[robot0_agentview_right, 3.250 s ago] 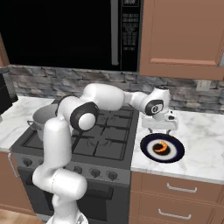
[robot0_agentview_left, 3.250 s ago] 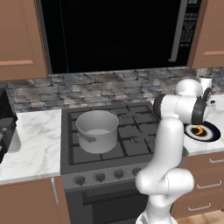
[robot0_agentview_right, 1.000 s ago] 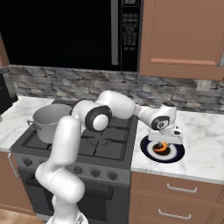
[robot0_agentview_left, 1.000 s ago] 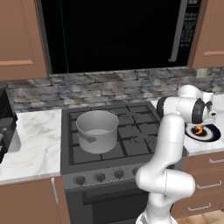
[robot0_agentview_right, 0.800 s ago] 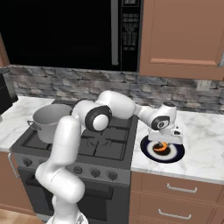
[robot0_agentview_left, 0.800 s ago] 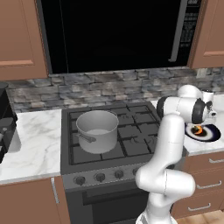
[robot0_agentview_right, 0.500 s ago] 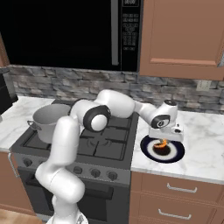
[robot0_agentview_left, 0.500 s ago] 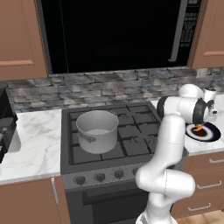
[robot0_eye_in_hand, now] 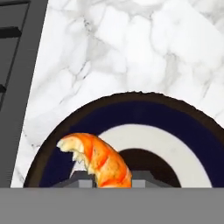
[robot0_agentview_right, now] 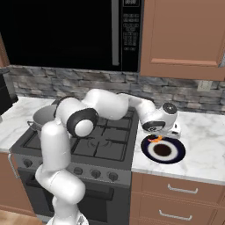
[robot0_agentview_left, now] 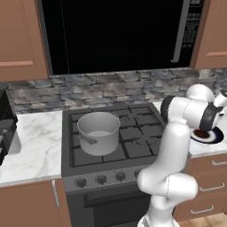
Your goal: Retrieve the frozen meat and place it in the pot on a burner. Then turn the burner on.
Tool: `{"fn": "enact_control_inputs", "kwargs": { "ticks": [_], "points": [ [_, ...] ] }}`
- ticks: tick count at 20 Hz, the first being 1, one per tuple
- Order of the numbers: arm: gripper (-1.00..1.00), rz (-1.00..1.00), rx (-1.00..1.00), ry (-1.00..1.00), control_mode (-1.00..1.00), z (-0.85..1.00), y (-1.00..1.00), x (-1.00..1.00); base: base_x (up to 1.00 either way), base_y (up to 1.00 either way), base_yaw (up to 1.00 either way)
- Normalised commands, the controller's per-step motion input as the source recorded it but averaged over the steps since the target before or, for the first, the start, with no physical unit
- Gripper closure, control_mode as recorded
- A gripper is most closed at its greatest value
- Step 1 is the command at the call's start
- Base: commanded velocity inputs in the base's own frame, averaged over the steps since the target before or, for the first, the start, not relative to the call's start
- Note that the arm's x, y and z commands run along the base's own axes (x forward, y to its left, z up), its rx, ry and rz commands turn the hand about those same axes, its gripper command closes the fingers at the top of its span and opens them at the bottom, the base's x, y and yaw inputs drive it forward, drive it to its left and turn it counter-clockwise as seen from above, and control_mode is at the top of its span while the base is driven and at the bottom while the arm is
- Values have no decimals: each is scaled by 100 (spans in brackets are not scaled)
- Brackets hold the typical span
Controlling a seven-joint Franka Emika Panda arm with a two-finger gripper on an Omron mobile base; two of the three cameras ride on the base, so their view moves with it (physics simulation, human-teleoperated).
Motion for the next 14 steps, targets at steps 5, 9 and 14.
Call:
{"fn": "enact_control_inputs", "kwargs": {
  "ticks": [5,9,14],
  "points": [
    [100,3,0,-31,-100,53,74,-31,0,0,0],
    [100,6,0,-16,-100,79,65,-32,0,0,0],
    [100,5,0,-6,-100,93,59,-33,0,0,0]
  ]
}}
